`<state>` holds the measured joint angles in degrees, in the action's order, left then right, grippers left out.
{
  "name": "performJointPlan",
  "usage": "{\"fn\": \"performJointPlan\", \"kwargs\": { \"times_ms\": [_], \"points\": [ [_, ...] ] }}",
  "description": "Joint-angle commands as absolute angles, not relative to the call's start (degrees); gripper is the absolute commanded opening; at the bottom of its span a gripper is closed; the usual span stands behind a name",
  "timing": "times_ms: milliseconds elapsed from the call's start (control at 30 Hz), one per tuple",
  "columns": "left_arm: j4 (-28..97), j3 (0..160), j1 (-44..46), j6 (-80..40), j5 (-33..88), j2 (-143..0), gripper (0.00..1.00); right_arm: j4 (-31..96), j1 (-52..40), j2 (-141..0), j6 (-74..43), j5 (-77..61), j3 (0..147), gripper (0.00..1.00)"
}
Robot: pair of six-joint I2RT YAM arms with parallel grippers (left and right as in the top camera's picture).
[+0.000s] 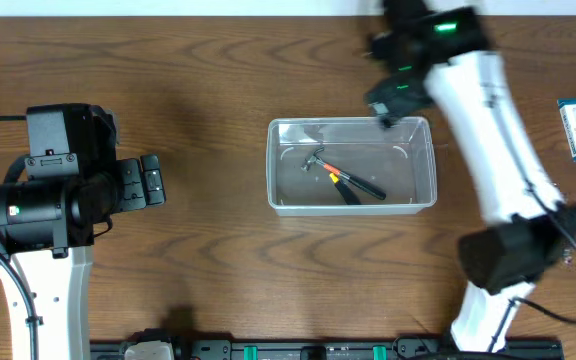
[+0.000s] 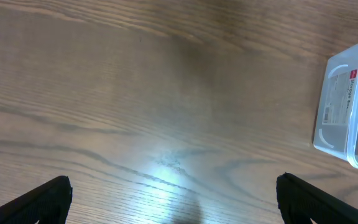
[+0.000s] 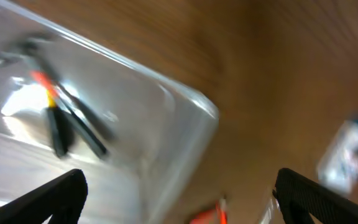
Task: Pack container
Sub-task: 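Raise the right gripper and move it right over the red pliers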
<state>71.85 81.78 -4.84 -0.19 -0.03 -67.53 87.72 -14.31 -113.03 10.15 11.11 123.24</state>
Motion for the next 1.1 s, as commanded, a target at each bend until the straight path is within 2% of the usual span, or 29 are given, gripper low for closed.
{"fn": "performJointPlan", "kwargs": {
  "times_ms": [0,100,200,433,800,1067],
  "points": [
    [71.99,81.97,-5.13,-0.71,-0.47,-67.83,0.98,92.12,-8.82,-109.49,6.22,11.64,123.33,0.99],
    [71.99,81.97,-5.13,-0.73,-0.49,-67.83,0.98,97.36,-4.36,-108.53,5.56,8.25,123.2,0.99],
    [71.99,81.97,-5.13,-0.73,-0.49,-67.83,0.98,97.34,-1.56,-107.35,5.06,4.14,122.96,0.99],
    [71.99,81.97,-5.13,-0.73,-0.49,-67.83,0.98,97.34,0.73,-100.07,3.84,4.05,120.03,0.99],
    [71.99,81.97,-5.13,-0.73,-0.49,-67.83,0.98,94.63,7.4,-76.6,-3.38,4.03,88.29,0.99],
    [71.99,81.97,-5.13,-0.71,-0.49,-67.83,0.98,82.89,7.9,-72.75,-2.96,4.08,70.72,0.99]
  ]
}}
